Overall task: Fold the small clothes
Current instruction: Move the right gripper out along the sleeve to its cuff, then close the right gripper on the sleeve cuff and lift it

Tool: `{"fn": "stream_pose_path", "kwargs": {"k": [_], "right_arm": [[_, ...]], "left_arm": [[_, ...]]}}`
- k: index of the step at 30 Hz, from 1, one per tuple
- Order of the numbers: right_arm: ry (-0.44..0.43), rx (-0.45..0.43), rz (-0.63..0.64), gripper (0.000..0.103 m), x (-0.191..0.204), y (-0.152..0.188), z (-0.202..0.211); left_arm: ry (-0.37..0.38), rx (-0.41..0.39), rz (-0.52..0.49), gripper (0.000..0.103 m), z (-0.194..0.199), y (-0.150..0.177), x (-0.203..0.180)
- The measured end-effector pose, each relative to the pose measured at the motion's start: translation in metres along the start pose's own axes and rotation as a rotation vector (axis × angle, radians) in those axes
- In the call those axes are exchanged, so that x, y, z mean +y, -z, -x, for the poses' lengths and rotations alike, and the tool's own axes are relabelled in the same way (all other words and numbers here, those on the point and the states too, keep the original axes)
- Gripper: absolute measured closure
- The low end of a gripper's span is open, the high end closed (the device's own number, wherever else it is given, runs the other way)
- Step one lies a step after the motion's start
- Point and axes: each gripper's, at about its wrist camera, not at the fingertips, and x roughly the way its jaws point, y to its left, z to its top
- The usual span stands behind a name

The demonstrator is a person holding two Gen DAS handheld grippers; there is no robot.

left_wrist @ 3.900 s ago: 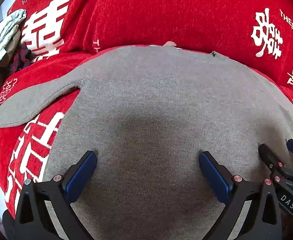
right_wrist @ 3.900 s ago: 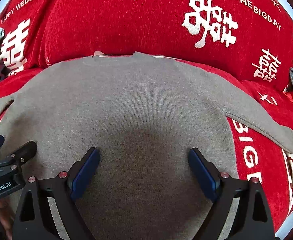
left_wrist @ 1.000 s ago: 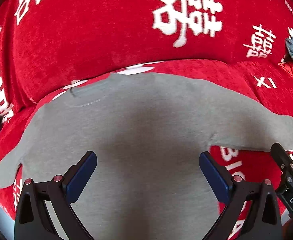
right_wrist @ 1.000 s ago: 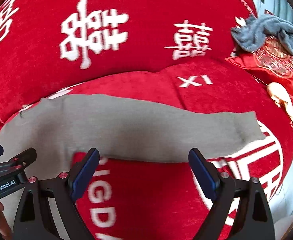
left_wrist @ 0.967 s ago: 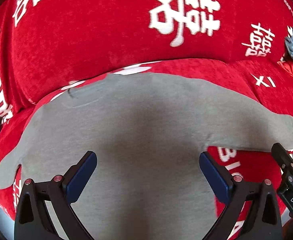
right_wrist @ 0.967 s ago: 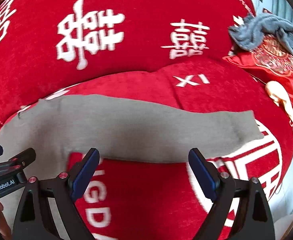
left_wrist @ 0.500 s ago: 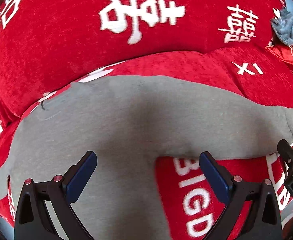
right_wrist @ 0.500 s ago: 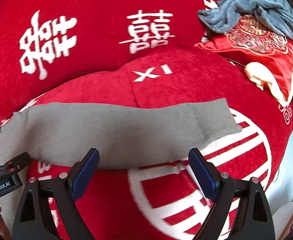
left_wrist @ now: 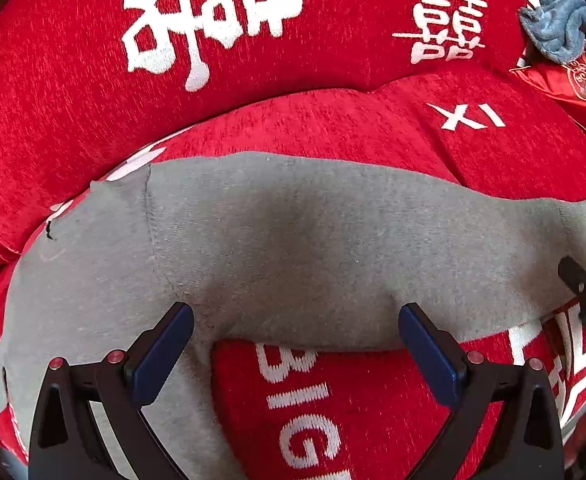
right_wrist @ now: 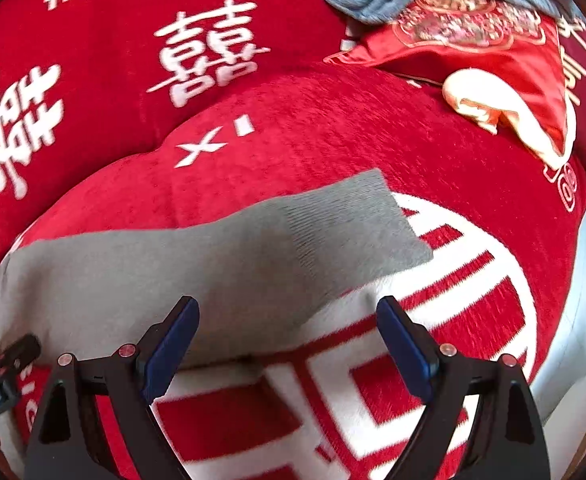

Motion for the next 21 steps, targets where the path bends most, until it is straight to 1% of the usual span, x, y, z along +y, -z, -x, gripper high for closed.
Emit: {"fn": "stream_pose_path", "kwargs": {"k": [2,4,5,6,7,8,10,13,15,17,19,20,21], "right_arm": [[-0.011,-0.043,0.003,0.019,-0.003,-0.007,-0.005],[-0.024,-0.057,0.025,0.029,-0.001,-0.014,-0.011],[-0.024,-0.067,0.036,0.047,0.0,-0.017,-0.014],[-0.026,-0.067,0.04,0.083,-0.001,-0.019,-0.016],[-0.072,-0.041,0.016,0.097,-0.007,-0.021,-0.02],[-0.102,-0.047,-0.01,0.096,-0.011,-0.021,-0.019],[-0.154,-0.114,-0.062,0.096,-0.023,-0.017,-0.005],[-0.207,-0.166,-0.108,0.096,-0.031,-0.012,0.011],[-0.203,-0.18,-0.106,0.096,-0.029,-0.013,0.016],[-0.191,-0.174,-0.097,0.097,-0.026,-0.014,0.018],[-0.184,-0.163,-0.095,0.097,-0.022,-0.017,0.02],[-0.184,-0.167,-0.093,0.097,-0.021,-0.017,0.024],[-0.181,-0.177,-0.085,0.097,-0.018,-0.019,0.03]], "left_arm": [[0.002,0.002,0.016,0.001,-0.002,0.0,0.003],[-0.001,-0.001,0.031,0.001,-0.003,-0.001,0.008],[-0.002,-0.006,0.041,0.001,-0.002,-0.002,0.012],[-0.006,-0.011,0.056,0.001,-0.002,-0.003,0.016],[-0.007,-0.012,0.072,0.001,-0.002,-0.004,0.022],[-0.007,-0.012,0.084,0.001,-0.002,-0.005,0.026],[-0.017,-0.014,0.107,0.001,-0.004,-0.007,0.039],[-0.035,-0.002,0.146,0.001,-0.011,-0.009,0.056],[-0.046,0.021,0.18,0.001,-0.02,-0.008,0.067],[-0.05,0.064,0.161,0.001,-0.033,-0.006,0.067],[-0.021,0.057,0.16,0.001,-0.031,-0.005,0.072],[-0.012,0.06,0.161,0.001,-0.028,-0.005,0.075],[0.002,0.047,0.169,0.001,-0.022,-0.004,0.08]]}}
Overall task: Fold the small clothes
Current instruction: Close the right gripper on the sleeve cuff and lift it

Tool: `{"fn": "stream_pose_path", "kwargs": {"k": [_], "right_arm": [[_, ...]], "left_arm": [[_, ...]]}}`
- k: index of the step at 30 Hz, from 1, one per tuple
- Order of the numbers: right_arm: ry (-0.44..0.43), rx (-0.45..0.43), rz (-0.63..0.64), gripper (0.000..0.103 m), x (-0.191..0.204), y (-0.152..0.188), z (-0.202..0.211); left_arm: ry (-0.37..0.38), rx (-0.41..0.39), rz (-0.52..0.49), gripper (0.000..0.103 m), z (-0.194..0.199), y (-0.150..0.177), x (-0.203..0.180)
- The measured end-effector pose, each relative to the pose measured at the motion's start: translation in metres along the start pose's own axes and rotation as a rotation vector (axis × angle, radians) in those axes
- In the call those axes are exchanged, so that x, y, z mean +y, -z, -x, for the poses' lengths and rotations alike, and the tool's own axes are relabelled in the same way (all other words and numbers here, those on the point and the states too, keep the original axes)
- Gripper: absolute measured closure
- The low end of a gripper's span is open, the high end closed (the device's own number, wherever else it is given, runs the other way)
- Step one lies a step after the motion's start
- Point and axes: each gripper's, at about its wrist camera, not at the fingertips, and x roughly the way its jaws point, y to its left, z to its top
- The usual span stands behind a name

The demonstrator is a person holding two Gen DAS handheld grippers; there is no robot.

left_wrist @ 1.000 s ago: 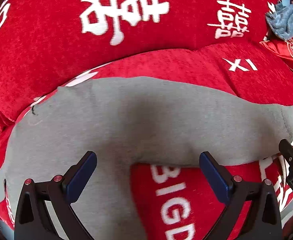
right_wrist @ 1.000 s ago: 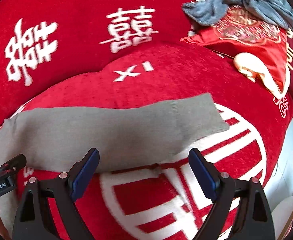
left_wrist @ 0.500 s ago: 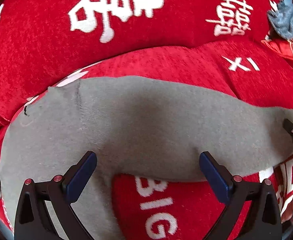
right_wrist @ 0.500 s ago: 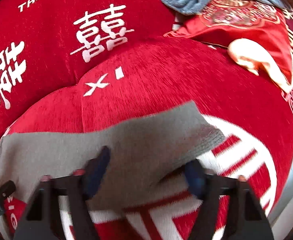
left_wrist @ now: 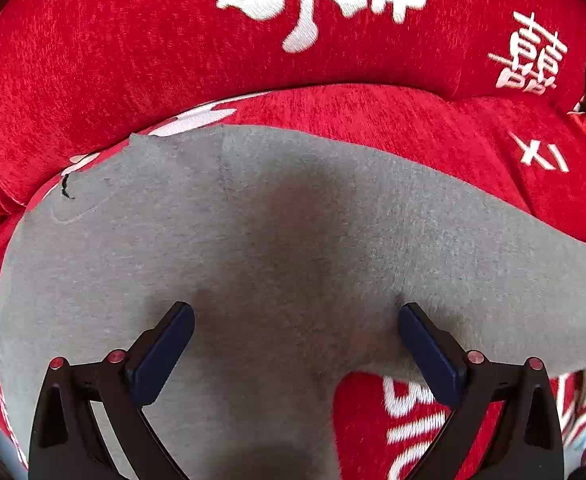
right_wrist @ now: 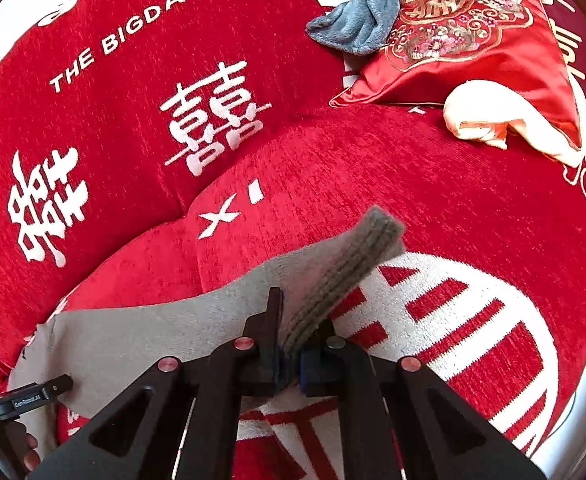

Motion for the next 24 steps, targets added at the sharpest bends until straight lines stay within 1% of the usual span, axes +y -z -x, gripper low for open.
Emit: {"fn": "stream_pose_path", "kwargs": {"k": [2,4,8,12,15,18,24], "right_arm": [[-0.003,-0.014,0.01,0.097,0.004,-0.003,0.009],[-0.008,-0.036,0.022,0.097,0.012,-0.008,0.02],[-0.018,-0.067,0.046,0.097,0.037,-0.014,0.038],[-0.032,-0.087,0.103,0.097,0.077,-0.015,0.054],[-0.047,-0.103,0.139,0.097,0.104,-0.013,0.065],[-0.077,-0.112,0.148,0.097,0.13,-0.012,0.075],[-0.103,-0.125,0.187,0.097,0.175,-0.004,0.095]], "left_arm": [[0.021,-0.038,0.011,0.001,0.013,0.003,0.014],[0.022,-0.058,0.024,0.001,0.021,0.009,0.032],[0.01,-0.046,0.086,0.001,0.022,0.029,0.081],[0.008,-0.028,0.15,0.001,0.023,0.046,0.118],[0.001,-0.036,0.16,0.001,0.029,0.057,0.133],[-0.011,-0.052,0.151,0.001,0.037,0.065,0.146],[-0.013,-0.088,0.142,0.001,0.055,0.079,0.173]]}}
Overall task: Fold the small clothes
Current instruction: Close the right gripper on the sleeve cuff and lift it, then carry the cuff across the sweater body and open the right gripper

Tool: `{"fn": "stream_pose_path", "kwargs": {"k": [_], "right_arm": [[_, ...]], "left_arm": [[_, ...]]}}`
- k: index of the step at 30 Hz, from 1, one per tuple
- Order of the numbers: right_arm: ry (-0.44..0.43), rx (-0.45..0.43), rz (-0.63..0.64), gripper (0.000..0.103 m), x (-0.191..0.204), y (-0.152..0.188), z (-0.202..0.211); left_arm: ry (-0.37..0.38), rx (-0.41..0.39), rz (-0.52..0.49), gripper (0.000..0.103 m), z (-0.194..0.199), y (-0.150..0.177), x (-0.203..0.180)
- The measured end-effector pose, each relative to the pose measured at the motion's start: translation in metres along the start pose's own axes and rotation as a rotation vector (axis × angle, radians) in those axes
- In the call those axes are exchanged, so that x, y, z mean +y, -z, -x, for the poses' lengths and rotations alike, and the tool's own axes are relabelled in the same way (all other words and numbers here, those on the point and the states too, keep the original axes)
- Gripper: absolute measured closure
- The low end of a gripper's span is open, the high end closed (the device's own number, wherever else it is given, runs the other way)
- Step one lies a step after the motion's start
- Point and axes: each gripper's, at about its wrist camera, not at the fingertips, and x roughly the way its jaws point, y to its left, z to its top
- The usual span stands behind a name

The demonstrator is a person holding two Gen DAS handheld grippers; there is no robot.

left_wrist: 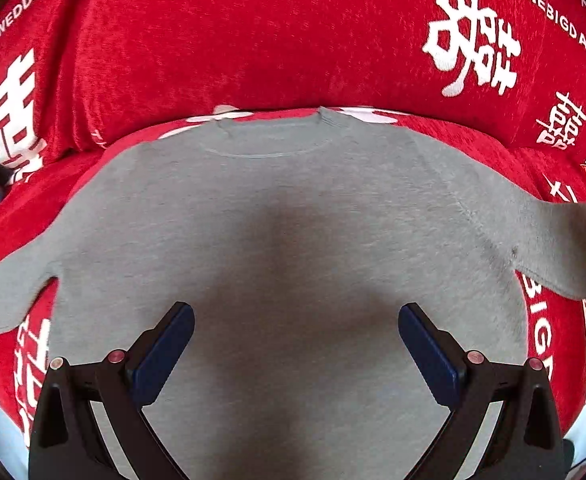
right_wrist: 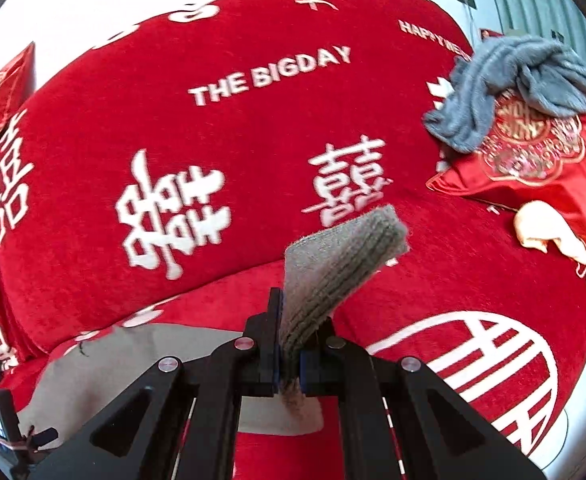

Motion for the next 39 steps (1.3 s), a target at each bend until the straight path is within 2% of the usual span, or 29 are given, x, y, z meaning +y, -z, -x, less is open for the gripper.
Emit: {"fn": "stream_pose_path", "kwargs": {"k": [10,19,33,39], "right_arm": [[-0.043,-0.009,0.109,0.097,0.092,0.006,0.016],[-0.095,0.015,0.233,0.097,0.179,0.032,0.014],[-0.162,0.083,0.326,0.097,0.271,0.074,-0.008],[-0.185,0.102,0.373,0.097,0.305,0.093,-0.012]], "left_arm": [[0.001,-0.016,0.021,0.001,0.01,0.012,0.044],[0.005,-0.016,0.075,0.001,0.006,0.023,0.083],[-0.002,-0.015,0.136,0.001,0.001,0.031,0.133],[0.02,-0.01,0.175,0.001,-0.001,0.038,0.151]]}}
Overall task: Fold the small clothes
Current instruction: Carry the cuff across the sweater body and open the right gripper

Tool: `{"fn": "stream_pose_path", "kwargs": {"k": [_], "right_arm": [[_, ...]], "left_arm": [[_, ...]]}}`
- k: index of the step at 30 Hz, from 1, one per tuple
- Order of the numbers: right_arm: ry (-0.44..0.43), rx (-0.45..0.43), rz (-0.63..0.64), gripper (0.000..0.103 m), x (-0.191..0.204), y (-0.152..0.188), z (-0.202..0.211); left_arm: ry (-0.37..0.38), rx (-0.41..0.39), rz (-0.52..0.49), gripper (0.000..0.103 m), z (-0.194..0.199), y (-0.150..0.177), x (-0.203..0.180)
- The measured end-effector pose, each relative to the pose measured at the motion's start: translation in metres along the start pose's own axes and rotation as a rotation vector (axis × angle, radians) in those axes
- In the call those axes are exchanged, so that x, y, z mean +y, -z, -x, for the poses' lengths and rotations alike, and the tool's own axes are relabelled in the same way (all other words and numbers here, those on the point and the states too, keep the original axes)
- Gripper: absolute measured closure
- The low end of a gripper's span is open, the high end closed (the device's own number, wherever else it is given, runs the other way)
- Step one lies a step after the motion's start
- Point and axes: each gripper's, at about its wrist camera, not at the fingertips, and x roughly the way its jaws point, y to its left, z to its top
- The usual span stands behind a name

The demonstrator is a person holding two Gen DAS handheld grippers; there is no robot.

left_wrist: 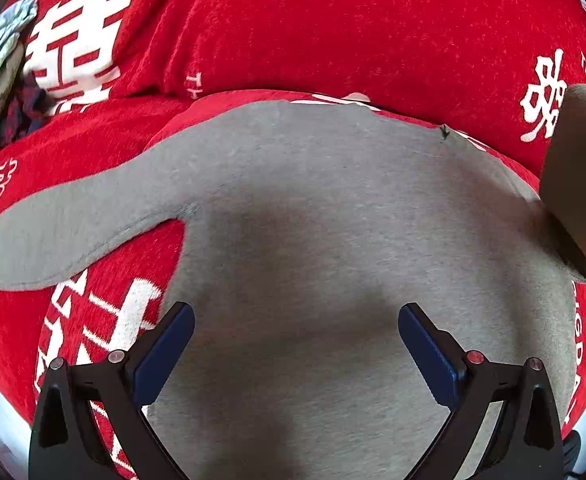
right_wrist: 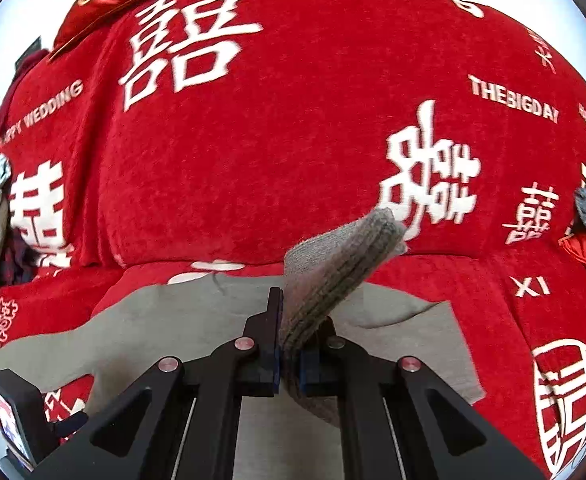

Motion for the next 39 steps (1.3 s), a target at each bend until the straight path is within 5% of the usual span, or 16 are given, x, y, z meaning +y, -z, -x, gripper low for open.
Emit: {"fn": "stream_pose_path", "kwargs": {"k": [14,31,39], "right_arm": [[-0.113,0.072,0.106,0.097,0.087,0.03,-0.028],[-0.115,0.191,0.132,0.097,0.133,0.052,-0.085],[-0.229,0.319,0.147,0.091,0.139,0.08,-0.096]], "left_arm": [[-0.015,0.003,0.08,0.001,0.006,0.009,0.044],[-0.035,0.032,0.158,0.001,-0.002,0.025,0.076],[-0.027,0.031,0.2,0.001,0.004,0.036,0.09]]}}
